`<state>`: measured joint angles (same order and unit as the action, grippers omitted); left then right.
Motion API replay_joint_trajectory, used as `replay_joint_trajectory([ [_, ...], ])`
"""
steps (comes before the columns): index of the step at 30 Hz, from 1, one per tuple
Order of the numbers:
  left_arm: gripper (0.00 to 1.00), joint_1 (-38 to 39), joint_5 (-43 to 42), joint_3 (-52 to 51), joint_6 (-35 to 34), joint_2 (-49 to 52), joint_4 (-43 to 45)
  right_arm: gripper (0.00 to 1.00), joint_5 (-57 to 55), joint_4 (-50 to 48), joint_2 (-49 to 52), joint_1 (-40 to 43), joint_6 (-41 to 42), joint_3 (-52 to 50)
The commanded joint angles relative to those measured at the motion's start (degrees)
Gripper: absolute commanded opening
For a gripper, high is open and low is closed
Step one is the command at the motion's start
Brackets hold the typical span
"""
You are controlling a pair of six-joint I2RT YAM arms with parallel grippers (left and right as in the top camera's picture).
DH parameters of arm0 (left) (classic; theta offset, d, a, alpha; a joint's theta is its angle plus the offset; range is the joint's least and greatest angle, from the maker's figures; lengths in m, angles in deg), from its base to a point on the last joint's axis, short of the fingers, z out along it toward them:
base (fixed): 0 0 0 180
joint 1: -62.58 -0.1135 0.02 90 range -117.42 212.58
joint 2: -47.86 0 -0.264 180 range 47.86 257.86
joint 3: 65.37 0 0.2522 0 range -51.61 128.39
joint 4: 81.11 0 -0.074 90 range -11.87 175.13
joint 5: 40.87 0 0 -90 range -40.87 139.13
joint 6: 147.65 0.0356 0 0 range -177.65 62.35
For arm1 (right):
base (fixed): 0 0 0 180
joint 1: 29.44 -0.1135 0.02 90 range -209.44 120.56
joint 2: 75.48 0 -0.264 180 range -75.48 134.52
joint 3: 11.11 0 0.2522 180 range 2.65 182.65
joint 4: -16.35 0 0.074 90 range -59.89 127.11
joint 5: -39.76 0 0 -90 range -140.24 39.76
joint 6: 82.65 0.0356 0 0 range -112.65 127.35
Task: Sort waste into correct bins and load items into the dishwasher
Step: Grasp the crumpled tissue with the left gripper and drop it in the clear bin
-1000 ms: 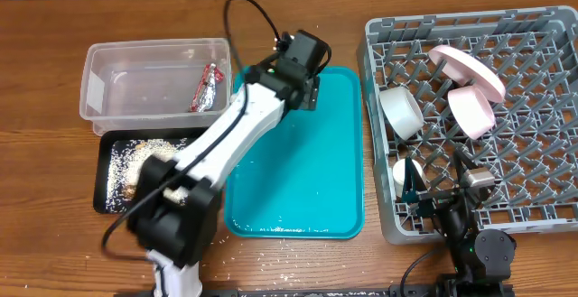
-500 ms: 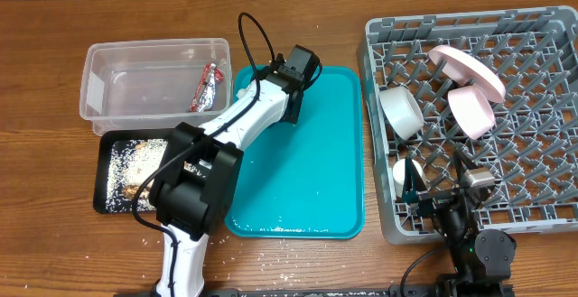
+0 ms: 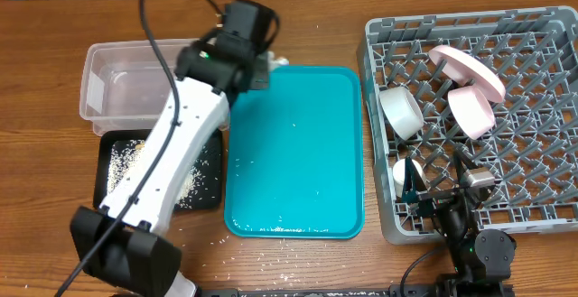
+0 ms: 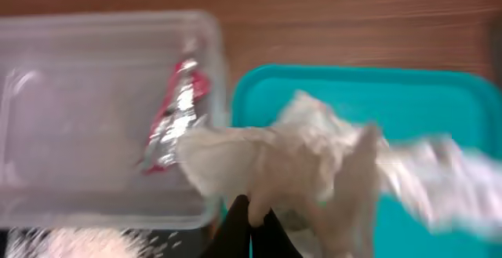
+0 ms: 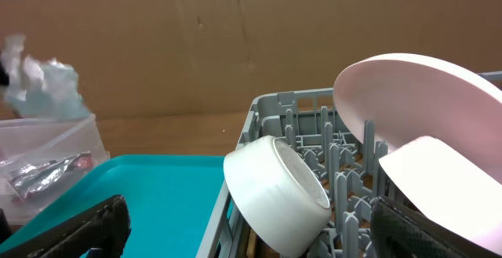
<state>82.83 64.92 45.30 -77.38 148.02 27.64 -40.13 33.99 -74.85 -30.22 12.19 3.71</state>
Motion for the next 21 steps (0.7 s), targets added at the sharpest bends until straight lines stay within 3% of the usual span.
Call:
replay_joint_trajectory([
  [1,0.04,-8.0,2.1,-0.4,-3.1,1.0,-0.1,1.0,0.1,-0.4,-0.5,0.2,-0.2,-0.6],
  [2,0.04,-10.0,0.3,-0.6,-3.0,1.1,0.3,1.0,0.1,-0.4,-0.5,0.2,-0.2,-0.6],
  [3,0.41,-11.3,-2.3,-0.7,-2.3,1.2,0.4,1.0,0.1,-0.4,-0.5,0.2,-0.2,-0.6],
  [4,0.71,-12.7,-6.1,-0.8,-0.8,1.5,0.3,1.0,0.1,-0.4,-0.5,0.2,-0.2,-0.6],
  [6,0.86,-13.4,-10.3,-0.7,3.3,1.6,-0.5,1.0,0.1,-0.4,-0.5,0.2,-0.2,-0.6],
  [8,0.87,-13.1,-10.0,-0.3,6.0,0.8,-3.1,1.0,0.1,-0.4,-0.5,0.2,-0.2,-0.6],
  [11,0.84,-12.7,-9.3,0.2,4.8,-1.4,-6.1,1.0,0.1,-0.4,-0.5,0.2,-0.2,-0.6],
  [14,0.82,-12.7,-9.4,0.3,0.6,-10.8,-12.6,1.0,0.1,-0.4,-0.5,0.2,-0.2,-0.6],
  [20,0.79,-12.7,-6.2,0.3,0.0,-30.7,-29.4,1.0,0.1,-0.4,-0.5,0.2,-0.2,-0.6],
  [21,1.0,-12.7,-6.5,0.3,-0.6,-33.2,-31.7,1.0,0.1,-0.4,-0.5,0.2,-0.2,-0.6],
])
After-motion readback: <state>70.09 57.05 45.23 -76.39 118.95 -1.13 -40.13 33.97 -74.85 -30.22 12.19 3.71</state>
